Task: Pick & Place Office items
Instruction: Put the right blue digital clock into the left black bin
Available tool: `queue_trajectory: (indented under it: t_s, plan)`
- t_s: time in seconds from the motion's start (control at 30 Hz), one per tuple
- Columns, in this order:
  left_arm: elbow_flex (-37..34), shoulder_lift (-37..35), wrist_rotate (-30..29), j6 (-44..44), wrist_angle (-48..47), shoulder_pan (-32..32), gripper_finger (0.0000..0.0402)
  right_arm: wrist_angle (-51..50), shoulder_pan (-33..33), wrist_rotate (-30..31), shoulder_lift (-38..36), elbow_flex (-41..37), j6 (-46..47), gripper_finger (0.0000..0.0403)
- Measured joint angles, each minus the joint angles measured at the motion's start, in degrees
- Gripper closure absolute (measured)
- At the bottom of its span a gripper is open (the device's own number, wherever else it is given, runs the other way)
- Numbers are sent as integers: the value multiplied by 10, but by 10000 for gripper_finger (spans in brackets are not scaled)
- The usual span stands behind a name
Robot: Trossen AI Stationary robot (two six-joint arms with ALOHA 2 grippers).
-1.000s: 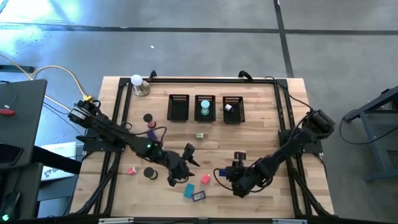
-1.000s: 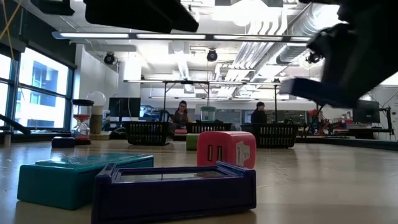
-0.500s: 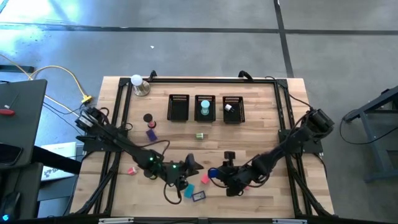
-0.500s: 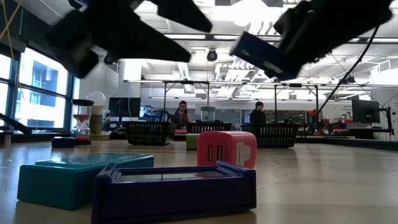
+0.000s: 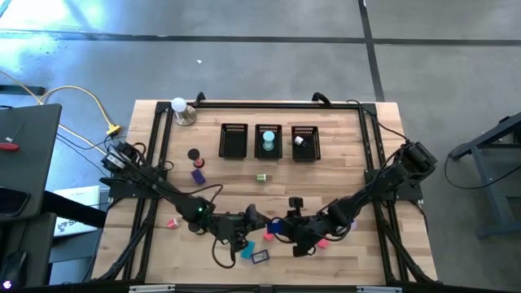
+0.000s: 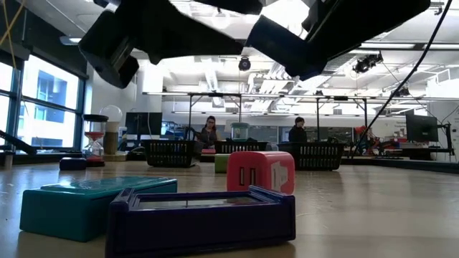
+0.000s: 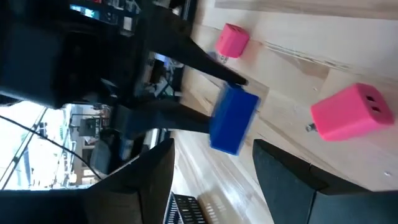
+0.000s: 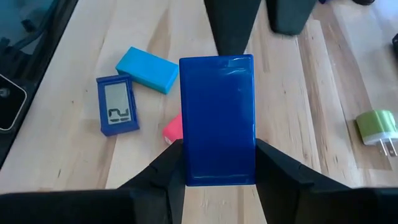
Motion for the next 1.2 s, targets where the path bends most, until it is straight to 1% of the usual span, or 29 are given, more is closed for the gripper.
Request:
queue_trajectory:
  t_s: [0.13, 0.3, 0.4, 0.47, 0.6, 0.73, 1.0, 1.13, 1.2]
  plan:
    - [0, 6, 16, 40, 14, -2, 192, 2, -6, -2, 0, 0, 4, 264]
    - [0, 27, 16, 82, 46, -5, 192, 12, -13, -16, 0, 0, 4, 264]
    - [0, 40, 15, 88, 53, -5, 192, 18, -17, -30, 0, 0, 4, 264]
    - [0, 45, 4, 88, 64, -5, 192, 19, -17, -30, 0, 0, 4, 264]
    - [0, 47, 3, 98, 75, -5, 200, 22, -17, -30, 0, 0, 4, 264]
    - [0, 47, -3, 99, 75, -3, 232, 22, -17, -30, 0, 0, 4, 264]
    - [0, 47, -5, 84, 76, -3, 347, 22, -17, -37, 0, 0, 7, 264]
    - [0, 47, -8, 64, 75, -5, 349, 25, -17, -48, 0, 0, 17, 259]
    - [0, 47, -10, 33, 75, -8, 349, 25, -17, -46, 0, 0, 37, 226]
